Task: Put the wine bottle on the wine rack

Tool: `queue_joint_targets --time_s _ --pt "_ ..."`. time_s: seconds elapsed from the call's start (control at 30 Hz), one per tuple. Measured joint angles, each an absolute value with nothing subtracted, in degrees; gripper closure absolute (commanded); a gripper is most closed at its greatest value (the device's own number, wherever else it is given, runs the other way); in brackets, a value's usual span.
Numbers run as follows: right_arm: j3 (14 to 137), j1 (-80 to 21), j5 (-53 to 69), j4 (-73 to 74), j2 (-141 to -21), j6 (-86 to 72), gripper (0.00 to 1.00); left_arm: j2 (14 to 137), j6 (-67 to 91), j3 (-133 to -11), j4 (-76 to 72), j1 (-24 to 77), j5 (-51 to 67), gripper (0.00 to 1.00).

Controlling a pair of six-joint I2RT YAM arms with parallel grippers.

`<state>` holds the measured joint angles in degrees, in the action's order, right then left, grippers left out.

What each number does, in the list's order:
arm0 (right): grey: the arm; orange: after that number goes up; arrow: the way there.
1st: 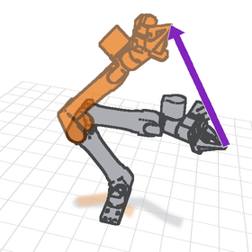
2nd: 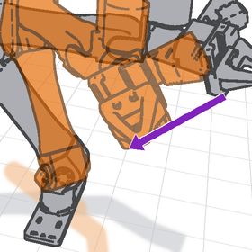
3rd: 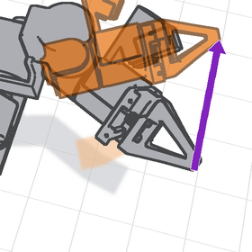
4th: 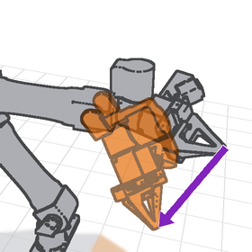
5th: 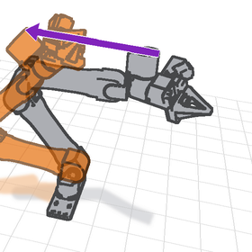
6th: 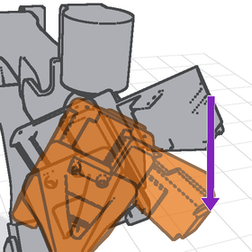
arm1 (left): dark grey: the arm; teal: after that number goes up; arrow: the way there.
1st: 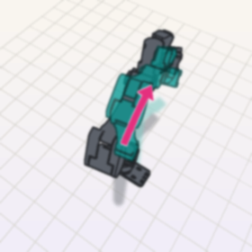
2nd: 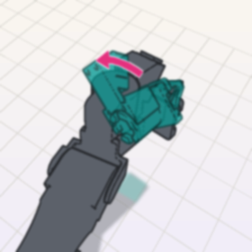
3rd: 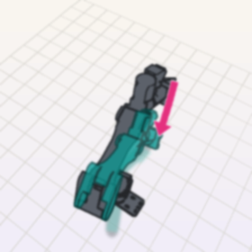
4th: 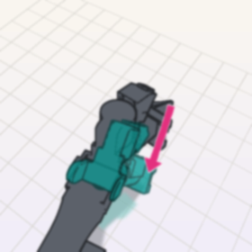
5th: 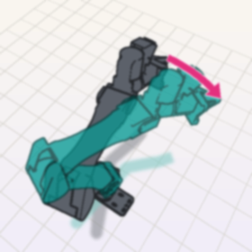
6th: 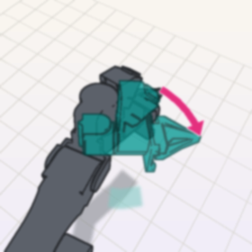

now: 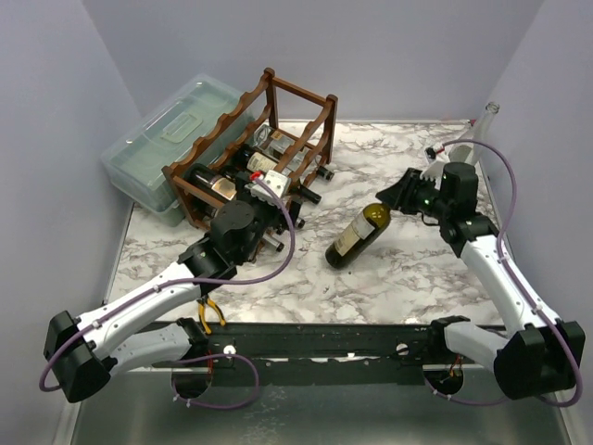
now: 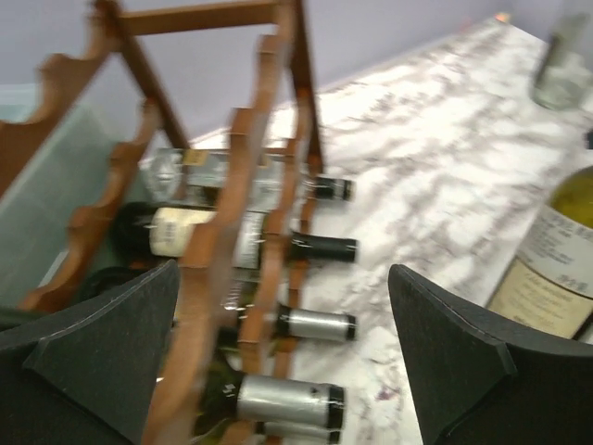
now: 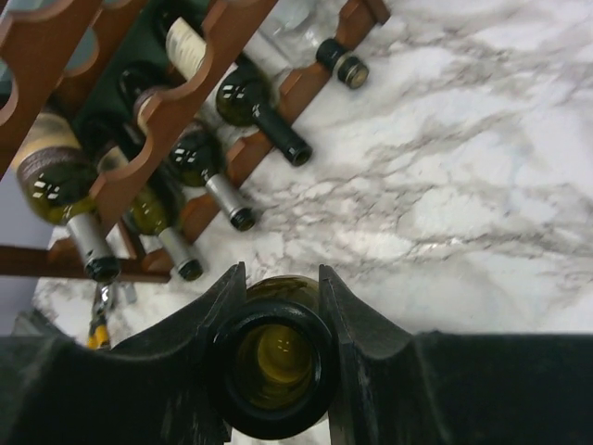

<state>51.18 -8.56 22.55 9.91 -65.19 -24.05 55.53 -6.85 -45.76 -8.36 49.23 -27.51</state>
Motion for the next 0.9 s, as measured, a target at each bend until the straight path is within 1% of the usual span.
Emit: queue_joint_targets --time_s 0.07,0.13,0.17,0.23,0.4,0.47,0.63,0.83,0.9 --pt "48.3 -8.6 24.7 10.3 -62.2 -25.6 0.99 56.8 -5.9 -46.1 -7.7 49.2 -23.0 0.03" --pt "45.3 -8.5 26.8 9.6 -60.1 -27.9 0.99 59.6 -4.0 -46.8 -7.4 49.2 -15.5 0.03" --pt "43.8 -8.5 27.9 9.0 -59.4 -29.4 0.99 60.2 -3.8 -47.0 -7.3 49.2 -14.7 0.02" --pt "41.1 -8.5 29.4 7.6 -58.3 -32.1 0.99 63.0 -1.7 -47.8 -7.2 49.2 -8.8 0.02" --pt "39.6 -8.5 30.8 7.0 -58.1 -34.5 0.99 71.8 4.0 -50.9 -7.1 49.7 3.9 0.02" --pt "39.6 -8.5 30.8 6.5 -58.1 -34.5 1.0 75.0 5.4 -51.6 -6.9 50.4 6.5 0.01" --pt "39.6 -8.5 30.9 5.7 -57.9 -34.7 0.99 80.5 5.5 -52.8 -3.7 53.5 8.2 0.01" --pt "39.6 -8.5 31.4 5.5 -55.6 -36.2 0.99 86.5 3.4 -55.9 1.4 58.8 4.6 0.01" --pt "39.6 -8.5 31.8 5.6 -54.8 -36.6 0.99 88.3 3.0 -57.3 2.9 59.7 3.4 0.04"
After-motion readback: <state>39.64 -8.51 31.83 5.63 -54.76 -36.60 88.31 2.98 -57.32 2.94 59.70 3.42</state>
